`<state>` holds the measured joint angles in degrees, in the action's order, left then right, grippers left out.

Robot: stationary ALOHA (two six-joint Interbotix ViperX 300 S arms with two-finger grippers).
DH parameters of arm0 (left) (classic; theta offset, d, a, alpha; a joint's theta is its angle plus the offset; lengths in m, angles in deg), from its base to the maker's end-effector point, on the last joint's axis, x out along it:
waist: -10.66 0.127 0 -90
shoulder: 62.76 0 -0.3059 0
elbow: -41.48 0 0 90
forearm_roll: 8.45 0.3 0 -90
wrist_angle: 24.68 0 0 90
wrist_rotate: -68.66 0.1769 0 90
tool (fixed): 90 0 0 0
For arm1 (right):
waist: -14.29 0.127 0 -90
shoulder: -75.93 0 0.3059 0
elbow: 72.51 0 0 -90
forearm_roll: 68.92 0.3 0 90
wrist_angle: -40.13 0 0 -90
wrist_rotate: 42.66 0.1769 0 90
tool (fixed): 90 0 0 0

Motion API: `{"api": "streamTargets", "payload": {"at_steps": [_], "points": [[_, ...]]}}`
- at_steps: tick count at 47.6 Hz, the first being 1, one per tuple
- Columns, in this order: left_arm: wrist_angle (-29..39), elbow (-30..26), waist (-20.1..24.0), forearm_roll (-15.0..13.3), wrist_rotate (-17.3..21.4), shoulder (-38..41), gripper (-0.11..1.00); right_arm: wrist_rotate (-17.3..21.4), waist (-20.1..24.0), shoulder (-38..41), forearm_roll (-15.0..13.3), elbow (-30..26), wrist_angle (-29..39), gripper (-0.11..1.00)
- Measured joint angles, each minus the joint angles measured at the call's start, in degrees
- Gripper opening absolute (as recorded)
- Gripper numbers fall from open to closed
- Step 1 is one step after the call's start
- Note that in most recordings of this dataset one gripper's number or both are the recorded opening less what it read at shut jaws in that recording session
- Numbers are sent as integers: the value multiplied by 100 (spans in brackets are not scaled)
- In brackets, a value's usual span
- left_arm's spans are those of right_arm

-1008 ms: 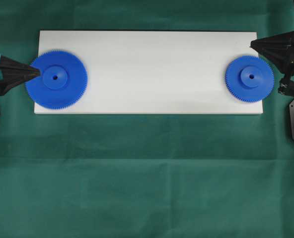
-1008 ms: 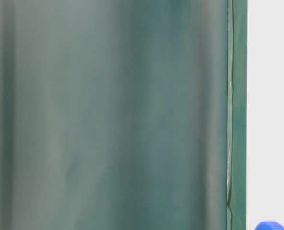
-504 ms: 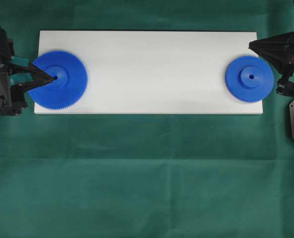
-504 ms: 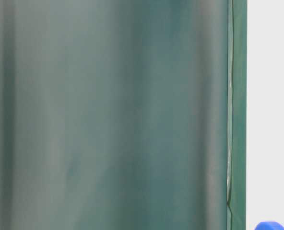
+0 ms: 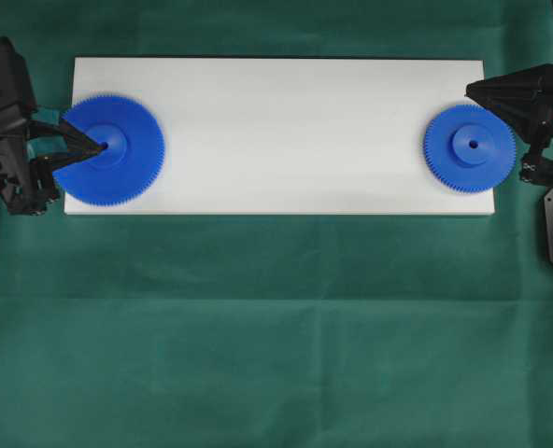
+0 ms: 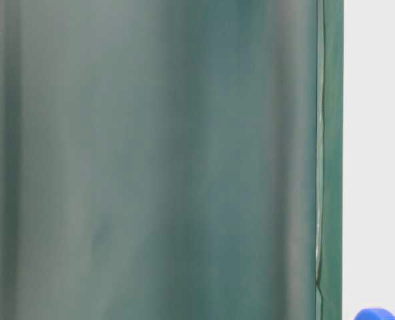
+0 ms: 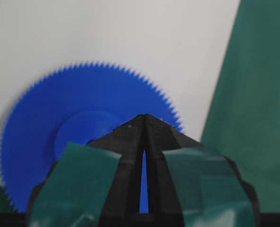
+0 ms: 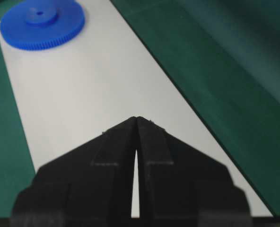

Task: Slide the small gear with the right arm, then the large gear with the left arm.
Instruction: 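Lower the left gripper onto the hub of the large blue gear, then push the large blue gear rightward with the left gripper toward the small gear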

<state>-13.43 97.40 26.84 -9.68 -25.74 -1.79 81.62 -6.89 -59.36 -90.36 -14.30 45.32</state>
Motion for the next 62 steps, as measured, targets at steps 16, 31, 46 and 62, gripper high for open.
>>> {"api": "streamTargets", "payload": {"at_steps": [16, 31, 46, 62], "points": [[-475, 62, 229, 0, 26, 1037, 0, 0, 0, 149, 0, 18, -9, 50], [-765, 123, 536, 9, 53, 1521, 0, 9, 9, 149, 0, 123, -26, 50], [-1081, 132, 606, 9, 62, 1802, 0, 9, 18, 149, 0, 193, -149, 50], [-1116, 79, 624, 9, 44, 2109, 0, 9, 26, 141, -9, 193, -149, 50]]}}
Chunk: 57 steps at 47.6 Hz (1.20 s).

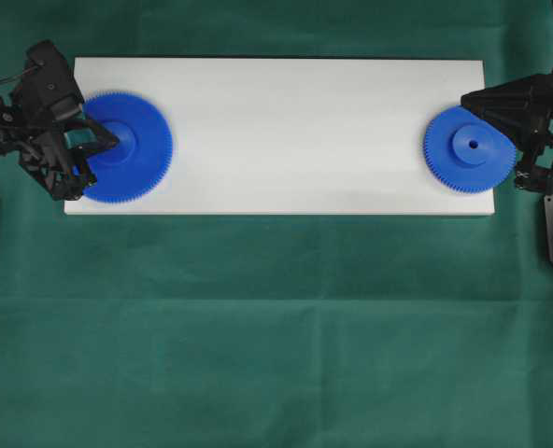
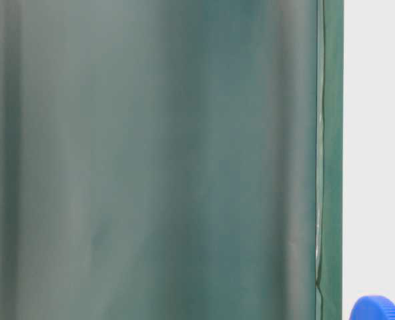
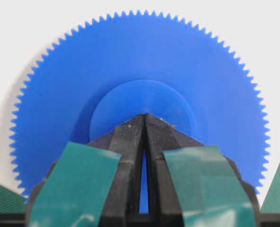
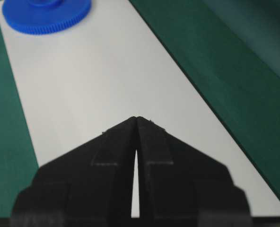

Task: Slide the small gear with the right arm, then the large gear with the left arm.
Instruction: 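Push the large blue gear rightward with the left gripper toward the small gear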

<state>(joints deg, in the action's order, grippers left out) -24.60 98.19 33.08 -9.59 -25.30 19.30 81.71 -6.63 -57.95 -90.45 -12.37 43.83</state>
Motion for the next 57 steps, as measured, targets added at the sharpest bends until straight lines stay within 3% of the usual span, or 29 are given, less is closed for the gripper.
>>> {"api": "streamTargets", "payload": {"at_steps": [8, 16, 26, 43, 57], "points": [[-79, -220, -9, 0, 0, 290, 0, 0, 18, 0, 0, 0, 0, 50], [-149, -932, -97, -9, 26, 1081, 0, 0, 26, -9, 9, 0, 0, 50], [-79, -2558, -360, 0, 62, 2470, 0, 0, 44, -9, 9, 0, 9, 50], [888, -5449, -809, 18, 62, 4263, 0, 0, 88, -158, -53, 35, 26, 50], [1529, -7084, -1072, 26, 79, 5159, 0, -9, 88, -360, -132, 167, 35, 50]]}}
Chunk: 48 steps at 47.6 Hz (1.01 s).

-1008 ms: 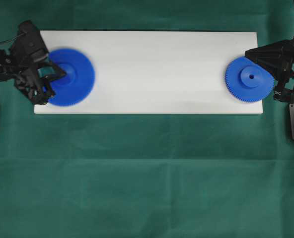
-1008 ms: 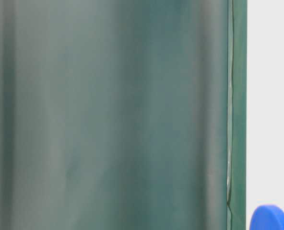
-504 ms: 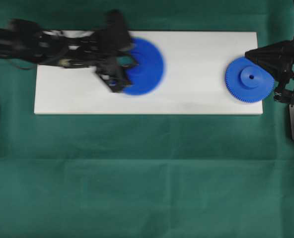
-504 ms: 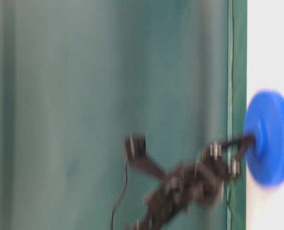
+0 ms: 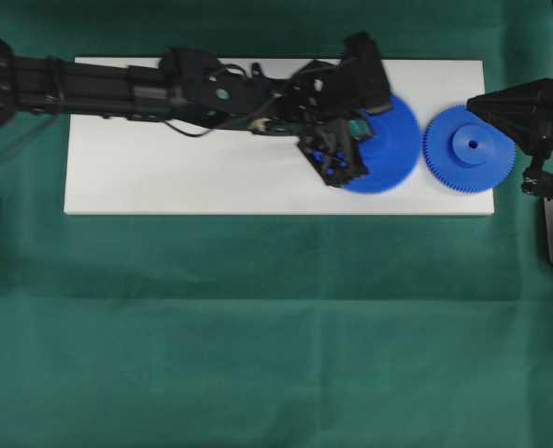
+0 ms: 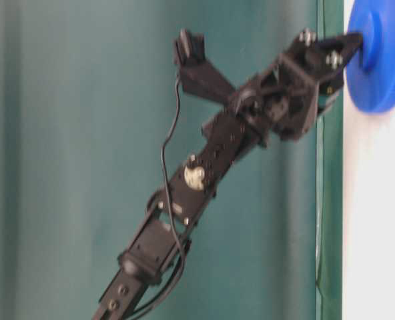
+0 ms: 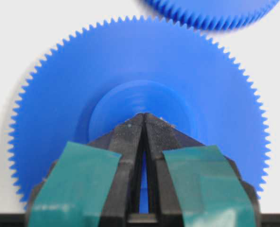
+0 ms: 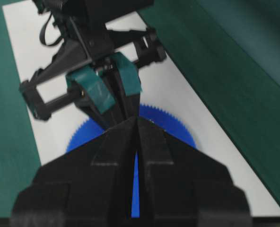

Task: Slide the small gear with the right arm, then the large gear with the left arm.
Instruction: 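Push the large blue gear rightward with the left gripper toward the small gear, then hold the large gear meshed against the small gear with the left gripper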

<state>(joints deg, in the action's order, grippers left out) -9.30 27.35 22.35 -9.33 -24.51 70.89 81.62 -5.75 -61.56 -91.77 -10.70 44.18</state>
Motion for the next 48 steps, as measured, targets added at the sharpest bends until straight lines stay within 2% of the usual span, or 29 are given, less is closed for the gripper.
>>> {"api": "streamTargets", "payload": {"at_steps": [8, 48], "points": [[202, -325, -35, 0, 44, 167, 0, 0, 0, -105, 9, 79, 0, 50], [246, -316, -44, 9, 44, 167, 0, 0, 44, -220, 0, 97, 62, 50]]}}
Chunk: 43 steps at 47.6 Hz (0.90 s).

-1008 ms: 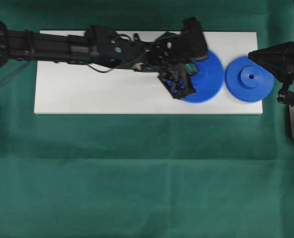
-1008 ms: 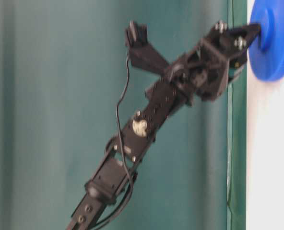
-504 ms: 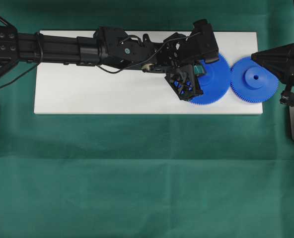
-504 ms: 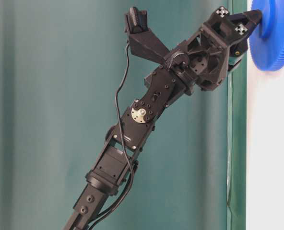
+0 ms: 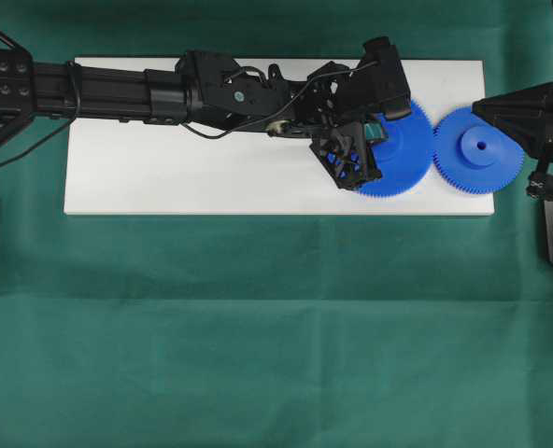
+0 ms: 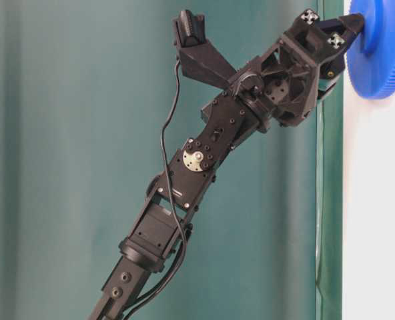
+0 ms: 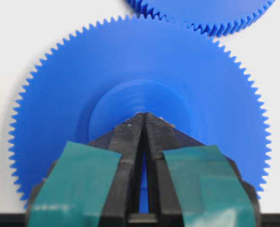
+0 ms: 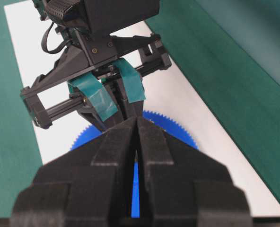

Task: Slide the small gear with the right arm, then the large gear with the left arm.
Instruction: 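Hold the large gear meshed against the small gear with the left gripper, then slide the large blue gear back leftward to the board's left end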

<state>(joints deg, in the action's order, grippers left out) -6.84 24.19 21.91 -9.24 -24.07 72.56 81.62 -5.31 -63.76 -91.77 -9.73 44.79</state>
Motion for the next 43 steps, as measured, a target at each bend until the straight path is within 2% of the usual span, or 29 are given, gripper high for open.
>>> {"api": "streamTargets", "payload": {"at_steps": [11, 19, 33, 43], "points": [[0, 35, 0, -9, 0, -26, 0, 0, 9, 0, 0, 0, -9, 50], [79, 439, -18, -9, 0, -299, 0, 0, 18, 0, 0, 0, 0, 50], [62, 2435, 255, -9, -70, -1556, 0, 0, 62, 0, 0, 26, 0, 50], [-334, 4087, 694, -26, -387, -2637, 0, 9, 88, 0, 0, 44, 0, 50]]}}
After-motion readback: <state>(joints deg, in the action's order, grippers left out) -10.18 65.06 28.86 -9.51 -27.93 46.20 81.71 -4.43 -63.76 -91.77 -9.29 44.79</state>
